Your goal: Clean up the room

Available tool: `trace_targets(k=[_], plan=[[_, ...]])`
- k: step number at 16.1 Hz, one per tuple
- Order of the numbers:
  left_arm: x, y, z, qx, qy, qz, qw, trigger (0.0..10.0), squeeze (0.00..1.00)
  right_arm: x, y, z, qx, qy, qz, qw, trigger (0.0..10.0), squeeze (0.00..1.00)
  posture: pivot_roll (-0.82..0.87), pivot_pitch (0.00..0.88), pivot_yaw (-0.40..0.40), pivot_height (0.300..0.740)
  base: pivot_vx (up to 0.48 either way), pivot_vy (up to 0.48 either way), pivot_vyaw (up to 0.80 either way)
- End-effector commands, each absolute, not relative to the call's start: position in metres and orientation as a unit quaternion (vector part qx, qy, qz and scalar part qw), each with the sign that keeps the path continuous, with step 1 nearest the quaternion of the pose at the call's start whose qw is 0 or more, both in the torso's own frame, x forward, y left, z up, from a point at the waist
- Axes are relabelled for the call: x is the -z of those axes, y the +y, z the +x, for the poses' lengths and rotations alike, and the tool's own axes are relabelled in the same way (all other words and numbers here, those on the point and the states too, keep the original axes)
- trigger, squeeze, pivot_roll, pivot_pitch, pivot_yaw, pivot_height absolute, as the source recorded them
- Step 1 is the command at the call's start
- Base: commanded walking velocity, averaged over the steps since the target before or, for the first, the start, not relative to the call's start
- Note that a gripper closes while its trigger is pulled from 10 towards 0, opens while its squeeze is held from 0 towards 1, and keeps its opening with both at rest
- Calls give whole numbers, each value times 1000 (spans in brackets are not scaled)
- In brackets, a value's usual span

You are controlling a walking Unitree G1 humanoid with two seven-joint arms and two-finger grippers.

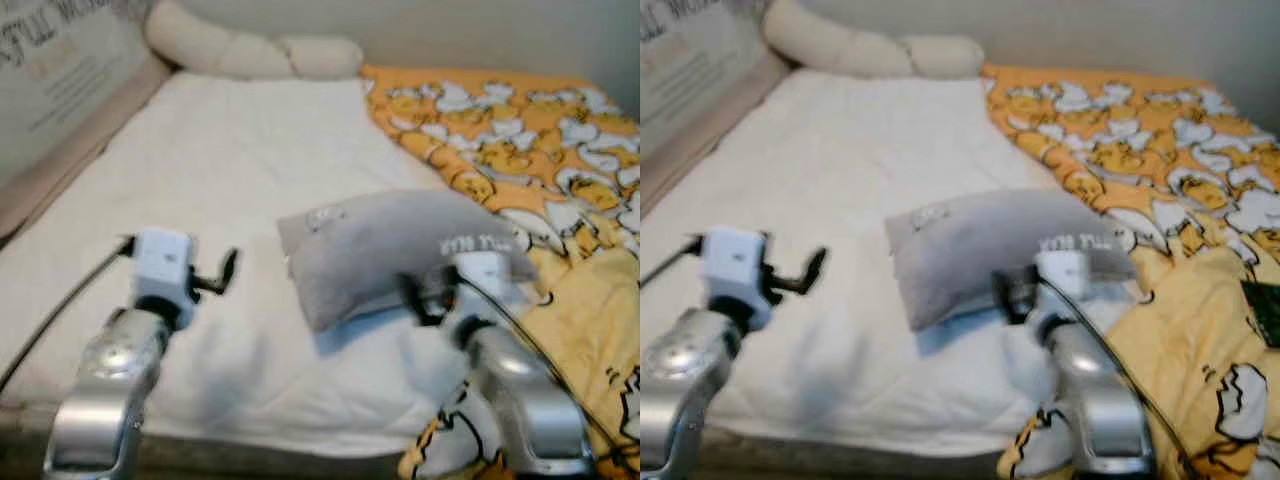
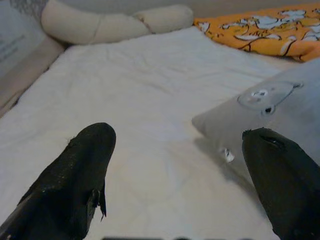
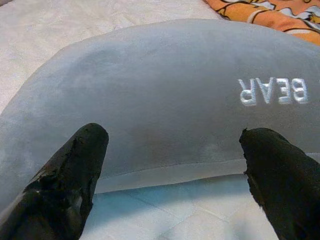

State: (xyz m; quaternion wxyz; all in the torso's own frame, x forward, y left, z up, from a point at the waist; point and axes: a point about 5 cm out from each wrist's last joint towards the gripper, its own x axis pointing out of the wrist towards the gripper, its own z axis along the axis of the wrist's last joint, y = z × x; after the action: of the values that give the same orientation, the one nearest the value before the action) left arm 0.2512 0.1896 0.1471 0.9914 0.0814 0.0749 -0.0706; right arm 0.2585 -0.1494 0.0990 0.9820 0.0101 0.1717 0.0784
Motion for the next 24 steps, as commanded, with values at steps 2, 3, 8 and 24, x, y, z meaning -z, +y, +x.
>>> trace_targets(k=[2,3,8,24], plan=[[-150,181,250,89,68,84,990,10000,0,-99,-162,255,-72,182,11,981,10000,451,11,0,6,740,150,0,0],[-150,180,248,94,72,87,989,10000,0,-99,-164,253,-72,188,14,979,10000,894,12,0,8,740,0,0,0],[-150,172,238,160,68,69,982,10000,0,-96,-176,251,31,240,158,957,10000,1000,9,0,9,740,0,0,0],[-150,141,254,396,88,89,909,10000,0,-71,-153,354,56,171,517,837,10000,1000,51,0,40,740,0,0,0]])
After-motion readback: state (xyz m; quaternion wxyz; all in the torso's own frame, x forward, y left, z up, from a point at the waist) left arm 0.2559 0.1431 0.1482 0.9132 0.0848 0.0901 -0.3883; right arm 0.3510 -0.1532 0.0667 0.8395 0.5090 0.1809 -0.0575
